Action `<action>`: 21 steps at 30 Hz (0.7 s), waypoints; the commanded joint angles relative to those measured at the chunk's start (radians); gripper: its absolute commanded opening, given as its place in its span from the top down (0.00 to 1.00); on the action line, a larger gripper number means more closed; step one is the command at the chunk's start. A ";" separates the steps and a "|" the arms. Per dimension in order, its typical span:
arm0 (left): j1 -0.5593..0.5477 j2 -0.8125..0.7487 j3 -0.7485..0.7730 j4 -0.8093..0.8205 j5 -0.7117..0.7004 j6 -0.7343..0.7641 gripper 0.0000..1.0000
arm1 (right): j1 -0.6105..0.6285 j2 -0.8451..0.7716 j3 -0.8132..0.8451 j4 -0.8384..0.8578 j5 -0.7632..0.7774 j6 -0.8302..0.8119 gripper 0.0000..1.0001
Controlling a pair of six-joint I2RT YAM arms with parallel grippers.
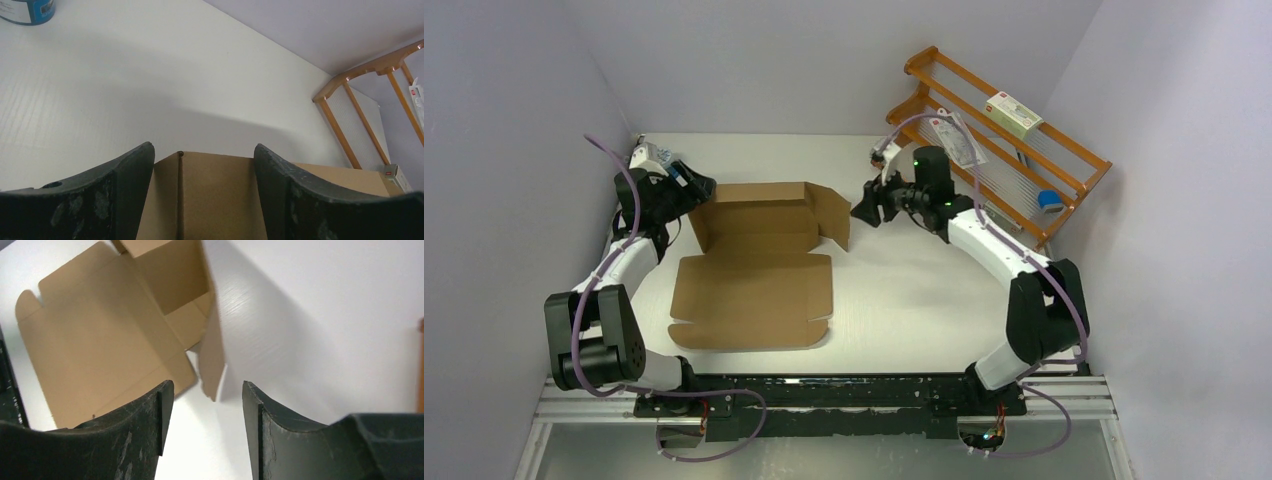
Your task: Fold the paper box
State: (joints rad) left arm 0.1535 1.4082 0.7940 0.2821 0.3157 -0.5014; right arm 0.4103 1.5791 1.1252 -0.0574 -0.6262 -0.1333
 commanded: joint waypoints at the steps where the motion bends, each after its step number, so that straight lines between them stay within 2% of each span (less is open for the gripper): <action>1: -0.003 0.029 -0.001 -0.074 0.023 0.051 0.23 | -0.076 -0.023 0.019 0.025 -0.042 -0.014 0.43; 4: -0.003 0.026 -0.001 -0.072 0.030 0.049 0.23 | -0.099 0.011 0.058 0.051 0.002 -0.033 0.43; 9: -0.003 0.020 0.000 -0.066 0.047 0.043 0.23 | -0.091 0.167 0.137 0.107 -0.062 -0.090 0.43; 14: -0.003 0.018 -0.001 -0.058 0.064 0.032 0.23 | -0.006 0.283 0.156 0.107 -0.070 -0.234 0.39; 21: -0.003 0.015 -0.013 -0.030 0.106 0.009 0.24 | 0.078 0.311 0.124 0.135 -0.188 -0.335 0.39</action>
State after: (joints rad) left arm 0.1535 1.4105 0.7937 0.2836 0.3595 -0.4942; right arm 0.4606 1.9064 1.2617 0.0330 -0.7124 -0.3763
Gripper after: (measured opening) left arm 0.766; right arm 0.616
